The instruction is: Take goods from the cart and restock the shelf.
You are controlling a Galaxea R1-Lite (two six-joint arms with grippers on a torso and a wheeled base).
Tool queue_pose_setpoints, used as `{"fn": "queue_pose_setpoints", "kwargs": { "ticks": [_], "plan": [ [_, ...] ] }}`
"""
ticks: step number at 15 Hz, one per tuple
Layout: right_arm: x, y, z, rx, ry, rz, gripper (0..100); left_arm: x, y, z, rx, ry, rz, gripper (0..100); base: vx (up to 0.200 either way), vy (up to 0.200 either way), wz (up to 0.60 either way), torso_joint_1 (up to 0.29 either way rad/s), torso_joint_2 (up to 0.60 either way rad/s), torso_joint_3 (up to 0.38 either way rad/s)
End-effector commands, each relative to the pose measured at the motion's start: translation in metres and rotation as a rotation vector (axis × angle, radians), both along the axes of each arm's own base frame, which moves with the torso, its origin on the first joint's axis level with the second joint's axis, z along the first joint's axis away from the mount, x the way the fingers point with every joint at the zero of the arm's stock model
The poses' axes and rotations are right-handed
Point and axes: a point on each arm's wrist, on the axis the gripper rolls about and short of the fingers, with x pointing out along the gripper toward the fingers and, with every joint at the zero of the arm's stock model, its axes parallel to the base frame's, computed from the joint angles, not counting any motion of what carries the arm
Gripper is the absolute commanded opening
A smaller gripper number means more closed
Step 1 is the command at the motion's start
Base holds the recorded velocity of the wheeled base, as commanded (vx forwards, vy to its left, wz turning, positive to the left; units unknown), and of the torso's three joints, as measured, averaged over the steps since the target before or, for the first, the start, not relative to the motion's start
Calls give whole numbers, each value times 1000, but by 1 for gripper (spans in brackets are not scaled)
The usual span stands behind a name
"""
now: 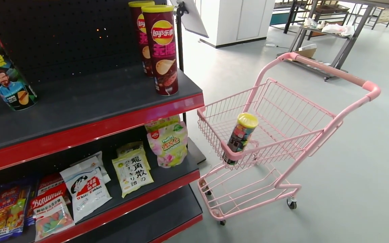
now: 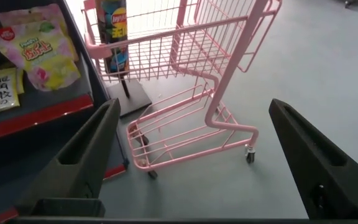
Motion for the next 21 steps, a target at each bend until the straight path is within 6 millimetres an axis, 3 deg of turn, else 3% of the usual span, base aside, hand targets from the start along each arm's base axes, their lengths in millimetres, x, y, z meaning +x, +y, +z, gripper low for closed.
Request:
{"fn": "queue_pose_setpoints", "kwargs": {
  "ticks": [1,4,5,6,7,8,9,11,12,14,18,21],
  "plan": [
    [0,0,0,1,-1,1,100,0,0,0,-1,-2,1,100,0,0,0,-139,437,286],
    [3,0,2,-19,40,-9,100,0,0,0,-1,-2,1,100,0,0,0,-48,152,107],
    [2,0,13,-17,16,-16,100,0,0,0,-1,-2,1,100,0,0,0,-17,51,36],
    [28,0,107,156,50,-20,100,0,0,0,-1,-2,1,100,0,0,0,0,0,0],
    [44,0,141,277,45,-11,100,0,0,0,-1,-2,1,100,0,0,0,0,0,0],
    [84,2,171,268,116,57,100,0,0,0,-1,-2,0,100,0,0,0,0,0,0],
    [111,6,169,161,175,127,100,0,0,0,-1,-2,1,100,0,0,0,0,0,0],
    [170,11,157,118,268,151,100,0,0,0,-1,-2,3,100,0,0,0,0,0,0],
    [222,18,136,117,292,171,100,0,0,0,-1,-2,3,100,0,0,0,0,0,0],
    [286,26,99,119,297,216,100,0,0,0,-1,-2,1,100,0,0,0,0,0,0],
    [310,57,61,115,404,405,100,0,0,0,1,-2,1,100,0,0,0,0,0,0],
    [327,81,51,102,423,469,100,0,0,0,1,-2,3,100,0,0,0,0,0,0]
  ]
}}
